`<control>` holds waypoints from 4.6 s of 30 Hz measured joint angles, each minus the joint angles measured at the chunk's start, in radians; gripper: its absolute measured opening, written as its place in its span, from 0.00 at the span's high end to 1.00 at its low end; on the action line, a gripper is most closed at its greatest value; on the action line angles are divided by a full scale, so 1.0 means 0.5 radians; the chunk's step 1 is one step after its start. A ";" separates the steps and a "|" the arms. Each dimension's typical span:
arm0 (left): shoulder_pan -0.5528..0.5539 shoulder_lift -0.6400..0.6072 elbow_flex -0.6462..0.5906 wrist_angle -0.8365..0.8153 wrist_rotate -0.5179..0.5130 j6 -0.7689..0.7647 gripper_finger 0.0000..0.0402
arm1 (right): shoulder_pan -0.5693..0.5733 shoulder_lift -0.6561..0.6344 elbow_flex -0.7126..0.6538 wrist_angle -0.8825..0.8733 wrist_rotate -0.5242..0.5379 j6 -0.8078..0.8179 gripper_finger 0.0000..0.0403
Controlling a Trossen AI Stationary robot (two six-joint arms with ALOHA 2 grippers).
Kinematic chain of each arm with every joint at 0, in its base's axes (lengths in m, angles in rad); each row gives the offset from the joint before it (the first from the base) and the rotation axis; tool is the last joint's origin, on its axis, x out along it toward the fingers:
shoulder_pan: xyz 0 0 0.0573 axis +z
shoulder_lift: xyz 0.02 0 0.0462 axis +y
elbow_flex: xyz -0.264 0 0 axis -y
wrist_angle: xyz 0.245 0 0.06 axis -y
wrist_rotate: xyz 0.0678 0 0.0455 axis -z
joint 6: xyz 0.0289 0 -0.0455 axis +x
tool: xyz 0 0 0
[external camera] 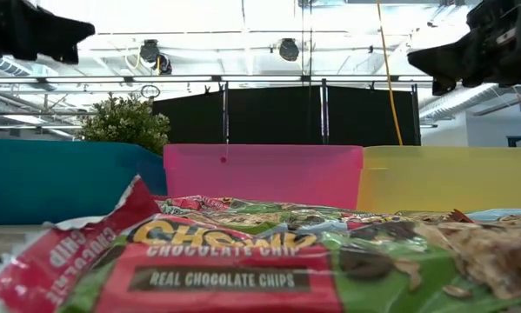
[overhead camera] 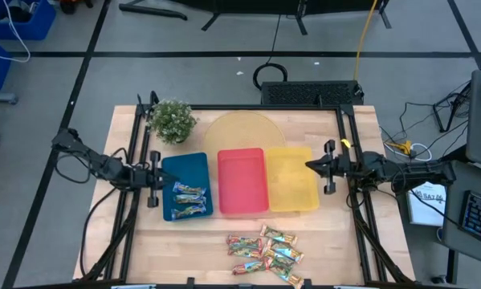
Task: Pick and place Granola Bars by type
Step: Put the red granola bar into the pink bin
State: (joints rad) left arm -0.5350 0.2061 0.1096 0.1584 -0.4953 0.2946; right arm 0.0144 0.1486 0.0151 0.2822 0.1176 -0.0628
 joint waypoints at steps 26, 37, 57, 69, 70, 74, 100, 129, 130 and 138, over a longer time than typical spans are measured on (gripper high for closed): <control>0.000 0.004 -0.005 -0.056 -0.317 -0.124 0.99 | 0.006 0.021 -0.001 0.315 0.228 -0.120 1.00; 0.000 0.006 -0.004 -0.056 -0.321 -0.140 0.87 | 0.234 0.399 0.121 0.590 0.021 -0.162 1.00; 0.000 0.006 -0.003 -0.177 -0.321 -0.387 0.86 | 0.875 2.163 1.151 0.789 0.498 -0.395 1.00; -0.001 0.006 -0.003 -0.204 -0.319 -0.440 0.86 | 1.173 3.083 2.281 -0.224 1.025 -0.075 1.00; -0.002 0.006 -0.003 -0.210 -0.319 -0.474 0.86 | 1.197 3.130 2.351 -0.247 1.023 -0.039 1.00; -0.002 0.006 -0.003 -0.212 -0.318 -0.559 0.86 | 1.322 3.294 2.624 -0.340 1.021 0.060 1.00; -0.004 0.006 -0.003 -0.213 -0.316 -0.543 0.86 | 1.546 3.655 2.833 -0.974 0.911 0.941 0.93; -0.004 0.006 -0.003 -0.404 -0.315 -0.659 0.86 | 1.556 3.968 2.653 -0.567 0.693 0.736 0.57; -0.004 0.006 -0.003 -0.411 -0.315 -0.669 0.86 | 1.556 3.979 2.653 -0.565 0.679 0.723 0.57; -0.004 0.006 -0.003 -0.441 -0.312 -0.713 0.86 | 1.514 4.002 2.660 -0.596 0.644 0.690 0.58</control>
State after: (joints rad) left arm -0.5369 0.2090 0.1081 -0.0622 -0.6513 -0.0620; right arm 0.7714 2.1497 1.3453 -0.0160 0.4397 0.2822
